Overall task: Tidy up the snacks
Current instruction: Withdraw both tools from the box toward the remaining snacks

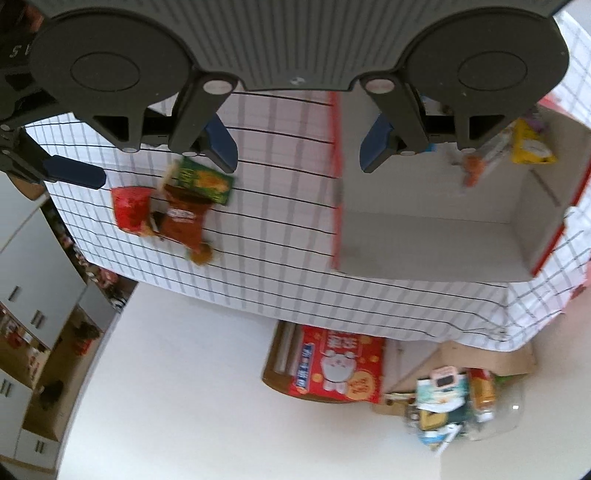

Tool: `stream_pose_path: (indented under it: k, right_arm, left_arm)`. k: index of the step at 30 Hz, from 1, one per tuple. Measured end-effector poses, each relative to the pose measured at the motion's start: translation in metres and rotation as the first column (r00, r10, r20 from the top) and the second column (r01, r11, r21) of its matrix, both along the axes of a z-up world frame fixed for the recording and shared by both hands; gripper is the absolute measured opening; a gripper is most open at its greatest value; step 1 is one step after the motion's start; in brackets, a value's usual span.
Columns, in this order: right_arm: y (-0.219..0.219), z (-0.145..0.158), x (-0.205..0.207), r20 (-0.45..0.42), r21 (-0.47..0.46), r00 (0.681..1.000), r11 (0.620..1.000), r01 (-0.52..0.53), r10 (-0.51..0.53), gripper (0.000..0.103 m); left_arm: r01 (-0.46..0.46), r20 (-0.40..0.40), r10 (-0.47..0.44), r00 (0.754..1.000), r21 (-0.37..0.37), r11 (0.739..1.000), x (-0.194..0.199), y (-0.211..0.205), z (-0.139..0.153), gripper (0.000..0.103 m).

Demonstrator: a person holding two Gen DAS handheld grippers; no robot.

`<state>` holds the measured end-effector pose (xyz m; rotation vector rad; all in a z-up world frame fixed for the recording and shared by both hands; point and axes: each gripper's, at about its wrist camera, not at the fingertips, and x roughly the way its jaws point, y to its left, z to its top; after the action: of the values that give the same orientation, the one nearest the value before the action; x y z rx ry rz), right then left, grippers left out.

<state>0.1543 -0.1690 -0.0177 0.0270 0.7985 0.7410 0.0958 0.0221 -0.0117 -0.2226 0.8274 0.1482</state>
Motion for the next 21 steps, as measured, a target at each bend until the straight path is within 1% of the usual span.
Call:
stream_pose_path:
  k: [6,9,12,16,21]
  right_arm:
    - [-0.054,-0.018,0.021,-0.019,-0.032,0.993,0.993,0.116,-0.116,0.103]
    - [-0.076,-0.027,0.031,-0.003,-0.061,0.989,0.987,0.149,-0.15,0.103]
    - [-0.095,-0.035,0.045,0.015,-0.082,0.985,0.981,0.174,-0.174,0.103]
    - [-0.114,-0.046,0.068,0.026,-0.109,0.977,0.971,0.212,-0.21,0.103]
    - [-0.127,-0.062,0.107,0.011,-0.139,0.967,0.958,0.252,-0.253,0.103]
  left_arm:
    - [0.009,-0.028,-0.009,1.0,0.0,1.0,0.027,-0.046,-0.014,0.073]
    - [0.009,-0.036,-0.009,0.999,0.001,1.0,0.043,-0.062,-0.021,0.073]
    - [0.032,-0.033,-0.031,0.999,0.015,0.999,0.061,-0.08,-0.027,0.073]
    - [0.06,-0.046,-0.059,0.997,0.031,0.998,0.088,-0.102,-0.037,0.073]
    - [0.082,-0.072,-0.08,0.994,0.037,0.996,0.126,-0.121,-0.053,0.073]
